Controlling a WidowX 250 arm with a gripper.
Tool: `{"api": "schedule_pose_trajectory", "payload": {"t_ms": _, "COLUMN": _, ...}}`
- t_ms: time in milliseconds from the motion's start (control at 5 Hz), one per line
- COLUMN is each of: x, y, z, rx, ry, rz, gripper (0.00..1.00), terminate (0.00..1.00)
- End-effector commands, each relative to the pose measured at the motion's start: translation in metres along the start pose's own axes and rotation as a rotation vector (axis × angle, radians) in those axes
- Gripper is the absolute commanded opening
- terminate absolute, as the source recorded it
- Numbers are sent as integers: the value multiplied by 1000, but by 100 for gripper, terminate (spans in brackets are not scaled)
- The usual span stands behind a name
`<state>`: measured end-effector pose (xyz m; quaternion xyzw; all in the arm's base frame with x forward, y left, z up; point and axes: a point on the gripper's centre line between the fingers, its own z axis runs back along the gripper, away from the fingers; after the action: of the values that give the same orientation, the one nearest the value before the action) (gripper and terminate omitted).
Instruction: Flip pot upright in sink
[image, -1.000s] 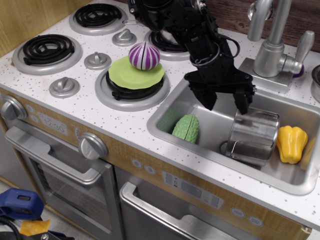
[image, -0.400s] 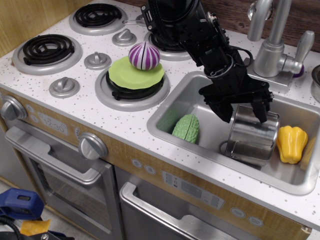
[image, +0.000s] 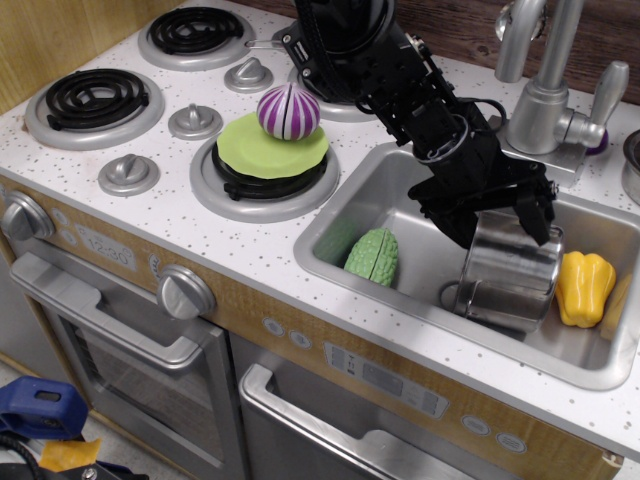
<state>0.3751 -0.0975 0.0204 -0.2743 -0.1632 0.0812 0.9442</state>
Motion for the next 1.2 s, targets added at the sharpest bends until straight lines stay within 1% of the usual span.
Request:
{"api": "schedule_pose_trajectory", "payload": {"t_ms": 0, "x": 5, "y": -13, "z": -3, "rx": -44, "ry": -76, "rz": -1, "gripper": 100, "terminate": 0}}
{"api": "schedule_pose_trajectory", "payload": {"t_ms": 200, "x": 3, "y": -11, "z": -4, "rx": -106, "ry": -124, "rz": 20, "gripper": 0, "terminate": 0}}
{"api": "schedule_pose_trajectory", "payload": {"t_ms": 800, "x": 0, "y": -10, "z": -4, "rx": -103, "ry": -151, "rz": 12, "gripper": 0, "terminate": 0}}
{"api": "schedule_pose_trajectory", "payload": {"t_ms": 1000, "x": 4, "y": -12, "z": 0, "rx": -72, "ry": -127, "rz": 11, "gripper": 0, "terminate": 0}}
